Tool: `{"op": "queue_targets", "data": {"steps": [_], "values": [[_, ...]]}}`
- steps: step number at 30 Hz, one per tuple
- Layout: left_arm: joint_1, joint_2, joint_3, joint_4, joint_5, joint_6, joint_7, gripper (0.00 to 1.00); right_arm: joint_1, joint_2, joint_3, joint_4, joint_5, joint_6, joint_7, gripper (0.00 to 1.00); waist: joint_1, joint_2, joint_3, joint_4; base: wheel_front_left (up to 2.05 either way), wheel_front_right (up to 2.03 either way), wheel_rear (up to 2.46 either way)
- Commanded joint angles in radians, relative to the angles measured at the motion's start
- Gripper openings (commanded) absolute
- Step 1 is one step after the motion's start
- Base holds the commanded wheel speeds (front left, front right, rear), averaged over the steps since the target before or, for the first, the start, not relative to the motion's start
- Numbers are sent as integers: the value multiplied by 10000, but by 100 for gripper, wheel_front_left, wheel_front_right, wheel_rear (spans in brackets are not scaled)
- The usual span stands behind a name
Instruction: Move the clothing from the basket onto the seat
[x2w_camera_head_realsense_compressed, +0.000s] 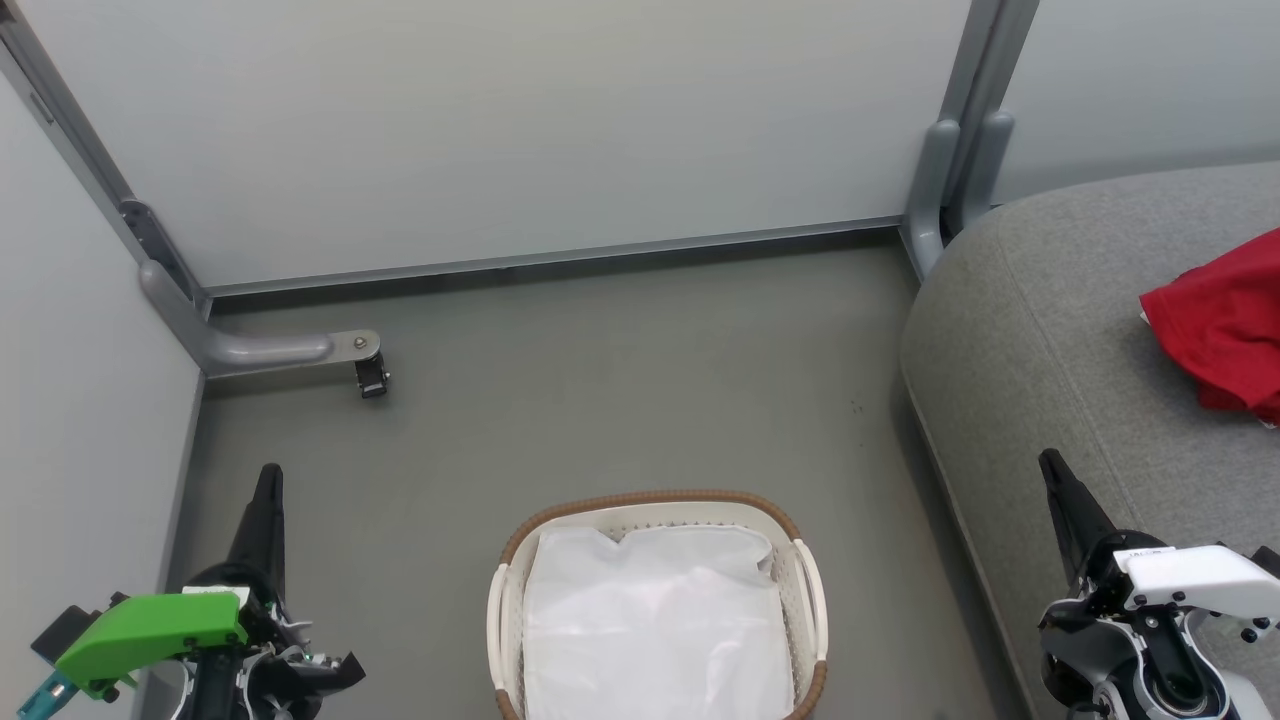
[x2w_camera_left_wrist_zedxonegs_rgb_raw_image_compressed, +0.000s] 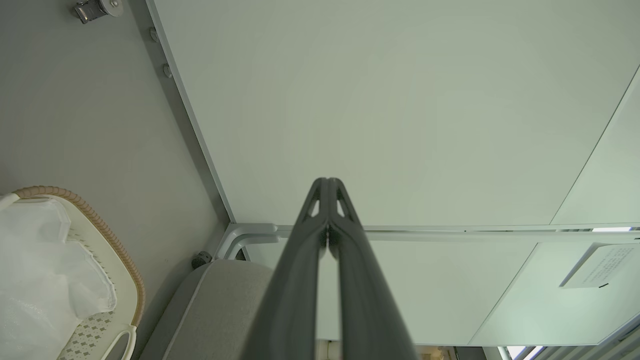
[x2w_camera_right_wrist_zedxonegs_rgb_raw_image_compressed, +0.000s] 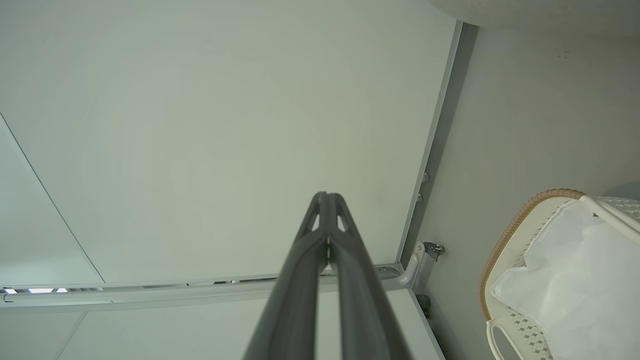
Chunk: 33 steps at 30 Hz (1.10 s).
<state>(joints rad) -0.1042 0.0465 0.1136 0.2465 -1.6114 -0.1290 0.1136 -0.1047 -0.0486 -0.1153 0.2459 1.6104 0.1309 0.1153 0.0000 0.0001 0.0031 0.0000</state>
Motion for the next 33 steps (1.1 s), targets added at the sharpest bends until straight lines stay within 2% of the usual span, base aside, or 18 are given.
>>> {"op": "queue_targets", "data": {"steps": [1, 33], "values": [[-98, 69, 21, -23, -31, -37, 44, 0, -63, -29, -10, -35, 40, -3, 18, 0, 0, -1, 0, 0, 0, 0, 0], [-98, 69, 20, -23, -32, -37, 42, 0, -62, -29, -6, -34, 42, -3, 14, 0, 0, -1, 0, 0, 0, 0, 0]]}}
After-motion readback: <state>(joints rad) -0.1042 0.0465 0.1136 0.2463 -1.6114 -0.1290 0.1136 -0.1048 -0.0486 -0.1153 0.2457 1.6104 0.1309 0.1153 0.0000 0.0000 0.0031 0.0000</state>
